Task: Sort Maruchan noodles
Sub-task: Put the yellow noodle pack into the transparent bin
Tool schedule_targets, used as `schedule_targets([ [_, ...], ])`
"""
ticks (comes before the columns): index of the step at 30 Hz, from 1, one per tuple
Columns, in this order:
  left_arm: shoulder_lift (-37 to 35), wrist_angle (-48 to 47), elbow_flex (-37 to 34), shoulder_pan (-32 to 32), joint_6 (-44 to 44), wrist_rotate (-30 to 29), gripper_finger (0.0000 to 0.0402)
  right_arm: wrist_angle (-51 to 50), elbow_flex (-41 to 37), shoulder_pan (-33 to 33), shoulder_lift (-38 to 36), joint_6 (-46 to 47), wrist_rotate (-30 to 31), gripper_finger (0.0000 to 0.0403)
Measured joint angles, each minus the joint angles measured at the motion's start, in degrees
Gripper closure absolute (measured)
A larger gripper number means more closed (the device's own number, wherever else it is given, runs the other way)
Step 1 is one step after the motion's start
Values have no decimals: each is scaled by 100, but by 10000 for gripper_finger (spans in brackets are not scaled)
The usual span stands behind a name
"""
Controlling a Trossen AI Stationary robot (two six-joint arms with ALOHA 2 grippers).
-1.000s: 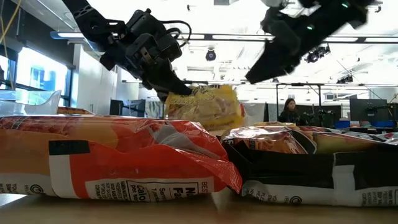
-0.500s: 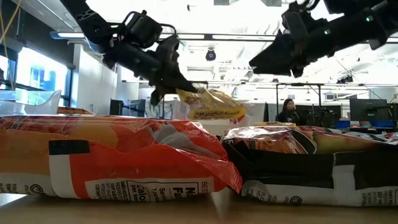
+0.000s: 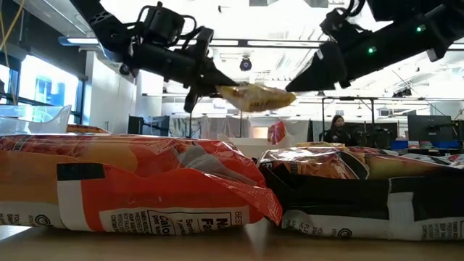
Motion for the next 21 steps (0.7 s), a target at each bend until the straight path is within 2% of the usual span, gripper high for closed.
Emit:
schedule_targets([
  [5, 0, 388, 4, 364, -697, 638, 401, 56, 683, 326, 595, -2721, 1209, 198],
  [9, 0, 629, 4, 552, -1188, 1039, 401, -77, 1332, 312, 1116, -4662, 1871, 198],
  [12, 0, 724, 4, 598, -1475, 1279, 401, -86, 1699, 229, 1503, -5947, 2128, 198],
  [16, 0, 975, 4, 632, -1752, 1413, 402, -67, 2019, 84, 1898, -6944, 2340, 198],
  [21, 0, 1098, 4, 638, -1907, 1495, 402, 392, 2091, -82, 2052, -7233, 2365, 198],
])
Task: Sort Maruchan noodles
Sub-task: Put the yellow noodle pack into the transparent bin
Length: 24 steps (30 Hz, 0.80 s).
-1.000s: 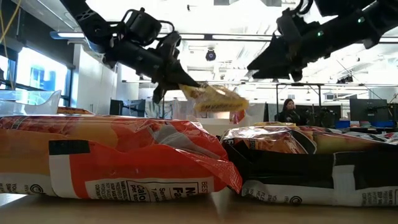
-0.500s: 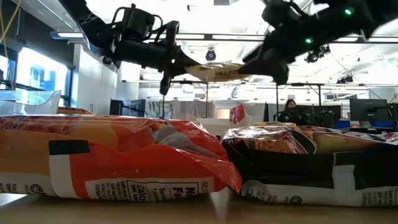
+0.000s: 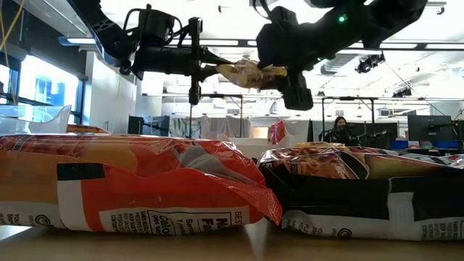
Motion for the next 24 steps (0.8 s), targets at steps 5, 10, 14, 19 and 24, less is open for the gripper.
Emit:
schedule_targets([
  [5, -4, 158, 2, 86, -64, 137, 402, 429, 2, -49, 0, -162, -10, 198],
  [10, -4, 358, 2, 182, -379, 346, 401, 804, 2, -52, 0, -599, -60, 198],
  [14, -4, 588, 2, 213, -710, 416, 401, 1493, 2, -57, 0, -1375, -178, 198],
  [19, 5, 841, -1, 277, -955, 541, 401, 2889, 24, -162, -9, -2711, -684, 198],
  [24, -4, 869, 4, 313, -957, 511, 401, 3482, 25, -337, -4, -3520, -1107, 198],
])
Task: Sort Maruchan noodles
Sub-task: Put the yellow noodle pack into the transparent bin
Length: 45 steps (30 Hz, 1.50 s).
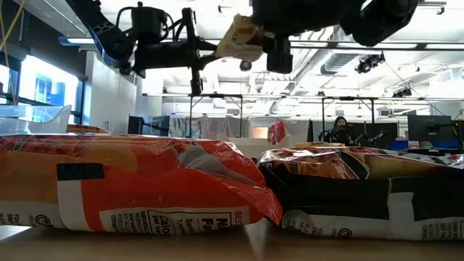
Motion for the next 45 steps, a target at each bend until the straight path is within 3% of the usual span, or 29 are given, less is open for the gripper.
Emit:
schedule_targets([
  [14, 1, -155, 0, 94, 462, -114, 401, -206, 23, -170, 0, 386, 116, 202],
  [26, 2, -165, -2, 114, 1044, -125, 377, -777, 32, -170, 0, 1211, 427, 279],
  [29, 0, -151, 0, 114, 1654, -94, 367, -787, 32, -168, 0, 1360, 452, 281],
  [36, -124, -223, -4, 520, 4149, 262, 330, -791, 32, -170, -45, 1798, 522, 281],
  [45, -534, -635, -11, 716, 5571, 241, 275, -832, 34, -273, -173, 2826, 531, 283],
])
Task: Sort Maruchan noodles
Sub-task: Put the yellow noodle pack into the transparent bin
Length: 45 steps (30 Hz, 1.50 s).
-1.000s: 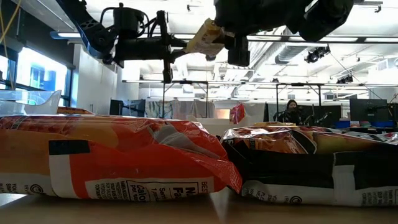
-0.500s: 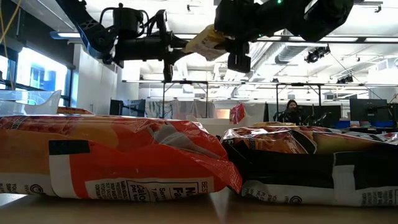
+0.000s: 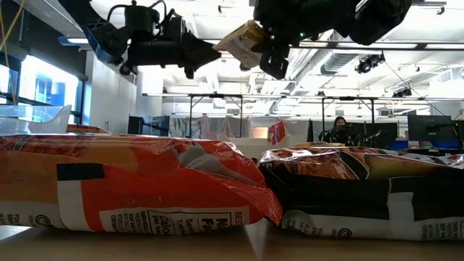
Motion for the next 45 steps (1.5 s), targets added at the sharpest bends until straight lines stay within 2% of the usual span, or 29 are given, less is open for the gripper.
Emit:
schedule_targets([
  [6, -515, -1358, 0, 148, 1129, -363, 244, -397, 0, -149, -54, 1441, 14, 284],
  [9, -834, -1986, 0, 196, 1593, -410, 239, -1051, 0, -199, -279, 2386, -225, 284],
  [11, -1022, -2333, 0, 197, 1783, -413, 239, -1741, 0, -292, -496, 3245, -640, 284],
  [14, -1247, -2696, 0, 158, 1891, -379, 240, -2734, -2, -545, -837, 4610, -1603, 284],
  [18, -1374, -3034, 0, -36, 1941, -363, 240, -3172, -2, -915, -1024, 5748, -3042, 284],
  [21, -1392, -3193, 0, -259, 2040, -363, 240, -3117, -4, -1127, -1023, 6098, -3713, 284],
  [24, -1401, -3218, 0, -502, 2039, -361, 232, -2919, -21, -1293, -1023, 6319, -4127, 284],
  [29, -1474, -3159, 7, -759, 2038, -685, 203, -1981, -295, -1480, -1023, 6633, -4737, 284],
  [32, -1464, -3148, 7, -793, 1911, -994, 183, -1556, -469, -1551, -1023, 6921, -4979, 284],
  [35, -1464, -3066, 7, -787, 1729, -1039, 170, -1466, -501, -1559, -1023, 7066, -5118, 284],
  [40, -1464, -2586, 7, -789, 1330, -984, 165, -1327, -501, -1541, -1023, 7141, -5289, 284],
  [45, -1464, -2529, 7, -866, 1190, -981, 165, -1200, -499, -1541, -1023, 7221, -5489, 284],
])
